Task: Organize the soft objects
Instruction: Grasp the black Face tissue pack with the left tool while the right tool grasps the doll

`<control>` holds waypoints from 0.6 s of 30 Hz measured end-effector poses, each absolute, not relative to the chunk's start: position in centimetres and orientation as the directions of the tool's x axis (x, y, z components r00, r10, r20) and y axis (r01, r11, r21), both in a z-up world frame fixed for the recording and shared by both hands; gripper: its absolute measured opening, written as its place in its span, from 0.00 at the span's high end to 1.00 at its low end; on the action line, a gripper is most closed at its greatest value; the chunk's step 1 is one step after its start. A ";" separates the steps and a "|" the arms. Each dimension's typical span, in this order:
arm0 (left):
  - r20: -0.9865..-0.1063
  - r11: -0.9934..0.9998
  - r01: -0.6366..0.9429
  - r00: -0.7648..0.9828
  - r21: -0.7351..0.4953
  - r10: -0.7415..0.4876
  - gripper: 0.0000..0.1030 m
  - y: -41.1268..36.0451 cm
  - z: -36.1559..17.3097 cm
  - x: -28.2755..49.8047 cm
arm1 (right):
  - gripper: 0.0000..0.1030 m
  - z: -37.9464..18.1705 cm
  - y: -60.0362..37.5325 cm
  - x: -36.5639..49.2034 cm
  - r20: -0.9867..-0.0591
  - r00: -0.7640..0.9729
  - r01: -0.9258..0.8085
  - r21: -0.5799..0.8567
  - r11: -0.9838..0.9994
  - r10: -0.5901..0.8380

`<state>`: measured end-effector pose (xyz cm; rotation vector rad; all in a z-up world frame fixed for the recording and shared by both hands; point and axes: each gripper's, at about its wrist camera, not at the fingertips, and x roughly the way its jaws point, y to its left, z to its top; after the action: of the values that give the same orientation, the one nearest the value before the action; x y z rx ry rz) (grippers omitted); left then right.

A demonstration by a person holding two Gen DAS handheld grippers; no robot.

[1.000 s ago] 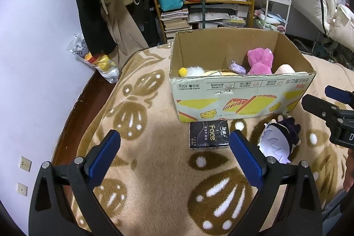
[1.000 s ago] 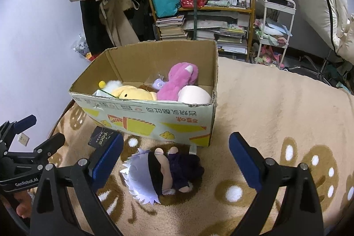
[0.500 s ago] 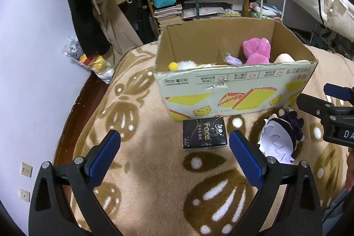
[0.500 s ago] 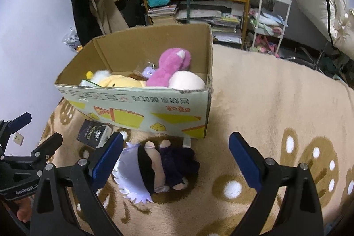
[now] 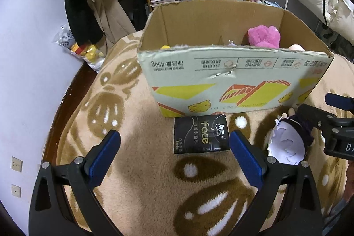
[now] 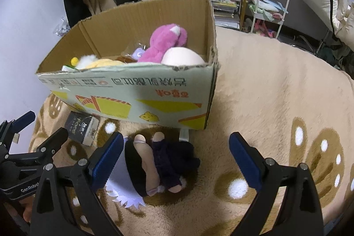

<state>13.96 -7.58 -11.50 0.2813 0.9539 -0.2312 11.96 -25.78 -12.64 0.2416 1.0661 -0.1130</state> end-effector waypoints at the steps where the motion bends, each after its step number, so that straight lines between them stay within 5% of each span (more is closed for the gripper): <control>1: -0.827 0.938 0.318 0.558 0.139 -0.066 0.05 -7.7 -11.7 14.0 | 0.03 -12.8 -25.8 12.0 -0.878 0.477 0.210 0.142 0.967 0.025; 18: -0.861 0.930 0.347 0.503 0.122 -0.075 0.05 -8.5 -14.3 14.5 | 0.03 -14.5 -25.8 12.9 -0.898 0.434 0.218 0.179 0.959 0.069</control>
<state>14.54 -8.51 -14.27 0.2961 1.0159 -0.2589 12.88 -25.83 -14.53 0.2863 1.1220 -0.0941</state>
